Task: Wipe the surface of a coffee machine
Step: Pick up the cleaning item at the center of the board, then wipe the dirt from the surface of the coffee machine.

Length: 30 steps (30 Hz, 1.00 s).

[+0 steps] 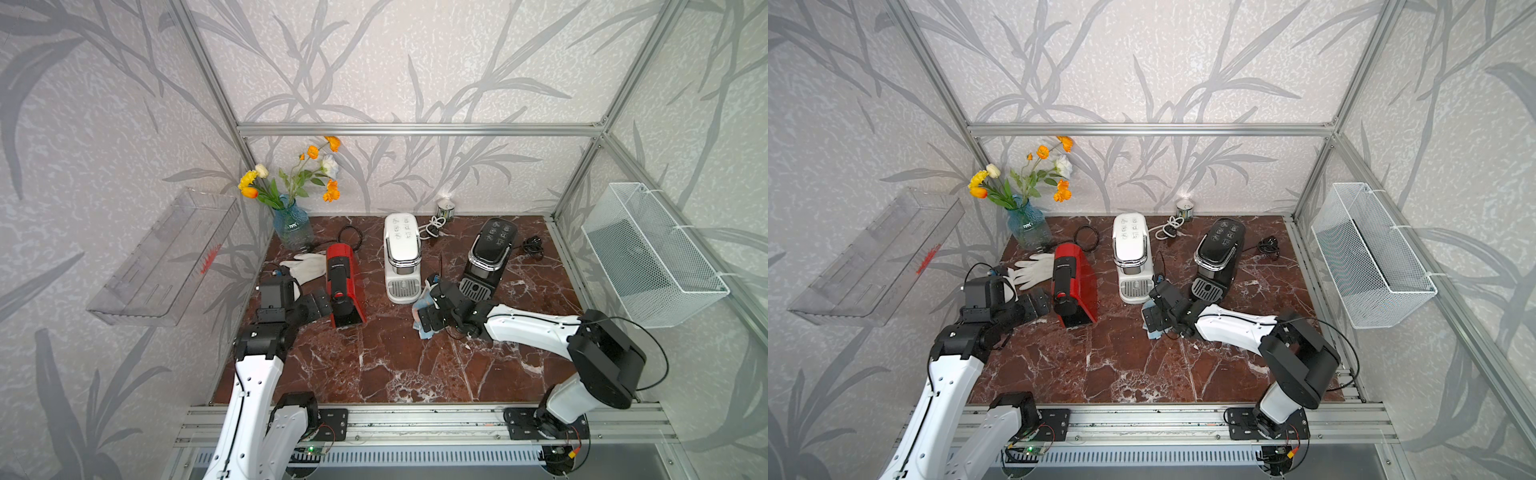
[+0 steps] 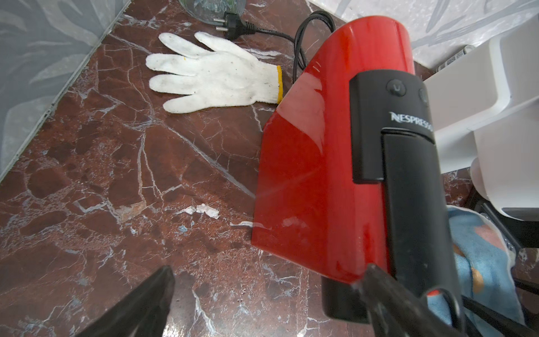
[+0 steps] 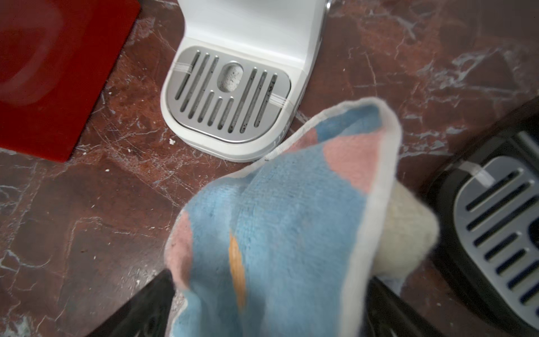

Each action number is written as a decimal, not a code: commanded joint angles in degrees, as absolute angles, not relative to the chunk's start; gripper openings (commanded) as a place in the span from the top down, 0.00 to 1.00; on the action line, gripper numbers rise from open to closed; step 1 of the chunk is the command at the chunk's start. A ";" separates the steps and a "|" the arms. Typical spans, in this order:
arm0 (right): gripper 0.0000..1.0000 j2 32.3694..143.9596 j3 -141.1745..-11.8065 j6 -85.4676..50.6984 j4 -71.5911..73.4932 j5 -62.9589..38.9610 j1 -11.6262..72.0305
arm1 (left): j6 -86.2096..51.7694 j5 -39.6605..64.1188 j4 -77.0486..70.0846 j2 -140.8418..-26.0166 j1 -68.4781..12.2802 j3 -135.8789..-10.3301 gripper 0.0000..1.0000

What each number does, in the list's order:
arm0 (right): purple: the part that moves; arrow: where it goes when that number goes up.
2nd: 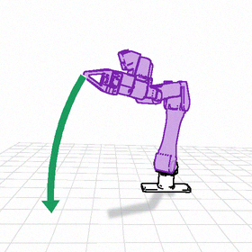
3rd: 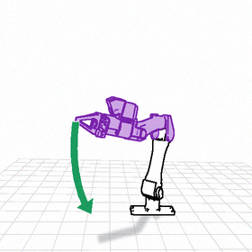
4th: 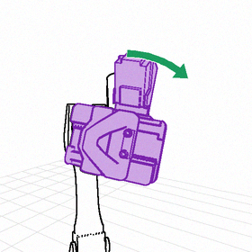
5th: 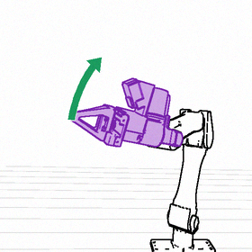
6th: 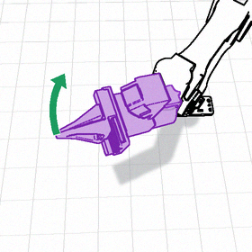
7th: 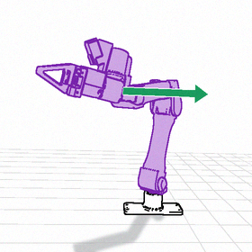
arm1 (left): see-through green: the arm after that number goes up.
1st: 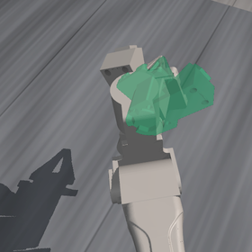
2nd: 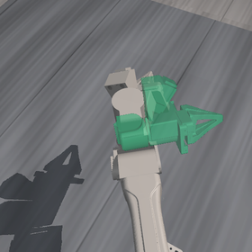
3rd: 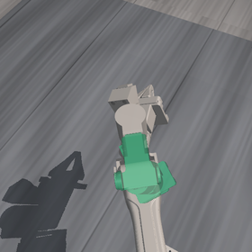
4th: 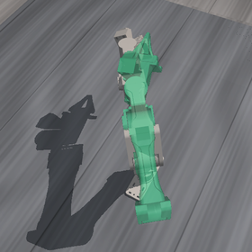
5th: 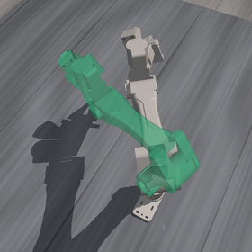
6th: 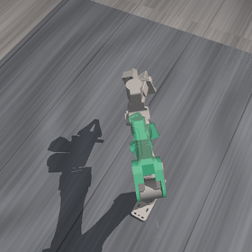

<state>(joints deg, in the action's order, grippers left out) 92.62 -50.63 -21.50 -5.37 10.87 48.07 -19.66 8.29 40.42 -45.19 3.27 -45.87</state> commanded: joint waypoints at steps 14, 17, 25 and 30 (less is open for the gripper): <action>0.87 84.23 -52.73 -20.60 -13.36 12.89 48.25 | -19.78 9.93 39.73 -44.30 3.27 -45.05 0.01; 0.86 77.06 -55.43 -18.85 -18.51 15.73 48.25 | -19.78 10.32 39.41 -43.99 3.27 -45.00 0.01; 0.88 60.86 -61.32 -14.97 -28.66 23.87 43.73 | -19.78 9.38 39.64 -43.60 3.29 -45.18 0.00; 0.88 59.75 -64.77 -13.12 -32.88 21.40 35.53 | -19.78 8.81 39.59 -42.97 3.42 -45.09 0.00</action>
<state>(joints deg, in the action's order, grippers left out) 58.78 -63.24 -15.16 -27.44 21.04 38.57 -19.70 9.10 39.81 -43.79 3.27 -45.58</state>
